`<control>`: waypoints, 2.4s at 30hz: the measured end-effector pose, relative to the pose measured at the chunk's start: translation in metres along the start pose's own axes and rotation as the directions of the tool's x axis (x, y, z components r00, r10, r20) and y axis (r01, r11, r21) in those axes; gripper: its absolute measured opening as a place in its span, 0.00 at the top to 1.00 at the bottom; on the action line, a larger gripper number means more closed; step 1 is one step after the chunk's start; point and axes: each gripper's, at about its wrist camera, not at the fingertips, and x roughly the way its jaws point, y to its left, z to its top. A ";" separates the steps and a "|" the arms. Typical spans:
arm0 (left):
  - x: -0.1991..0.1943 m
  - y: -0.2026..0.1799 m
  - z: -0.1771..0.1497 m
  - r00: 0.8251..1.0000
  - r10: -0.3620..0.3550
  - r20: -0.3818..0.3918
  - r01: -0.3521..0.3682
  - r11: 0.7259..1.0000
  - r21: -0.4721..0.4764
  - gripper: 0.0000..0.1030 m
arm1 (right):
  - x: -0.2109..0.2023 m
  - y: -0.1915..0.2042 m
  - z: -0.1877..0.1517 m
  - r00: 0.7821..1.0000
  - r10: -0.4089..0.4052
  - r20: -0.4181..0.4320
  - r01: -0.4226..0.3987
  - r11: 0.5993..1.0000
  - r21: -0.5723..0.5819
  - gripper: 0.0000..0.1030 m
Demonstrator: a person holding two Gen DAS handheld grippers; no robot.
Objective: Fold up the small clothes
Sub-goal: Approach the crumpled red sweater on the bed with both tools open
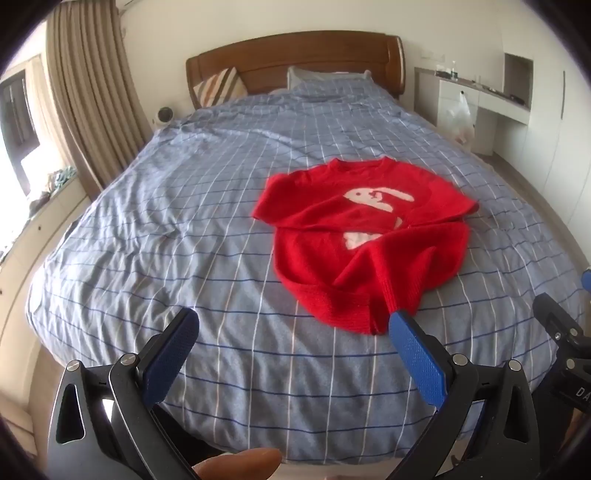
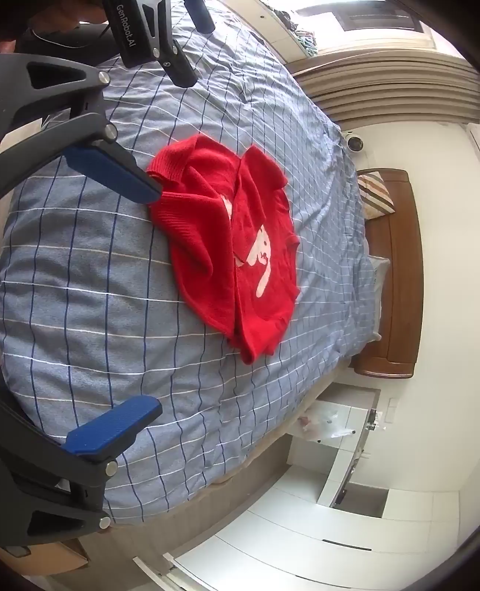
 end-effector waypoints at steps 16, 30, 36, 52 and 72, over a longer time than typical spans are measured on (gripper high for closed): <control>-0.003 0.007 0.000 1.000 -0.002 0.022 0.001 1.000 0.006 0.00 | 0.010 0.011 0.000 1.000 0.000 -0.025 0.000 1.000 -0.008 0.00; -0.007 0.008 0.005 1.000 0.003 0.013 -0.003 1.000 0.011 0.00 | 0.009 0.004 -0.004 1.000 0.013 -0.022 -0.013 1.000 0.002 0.00; -0.008 0.006 0.005 1.000 0.021 0.015 -0.021 1.000 0.008 0.00 | 0.004 0.002 0.000 1.000 0.010 0.001 -0.010 1.000 0.019 0.00; -0.011 0.000 0.002 1.000 -0.029 0.008 0.028 0.998 0.053 0.00 | 0.000 0.006 -0.002 1.000 0.029 0.005 -0.029 1.000 0.010 0.00; -0.014 -0.008 0.002 0.993 -0.115 -0.010 0.116 0.991 0.065 0.00 | -0.002 0.008 -0.004 0.999 0.042 -0.002 -0.042 0.999 0.006 0.00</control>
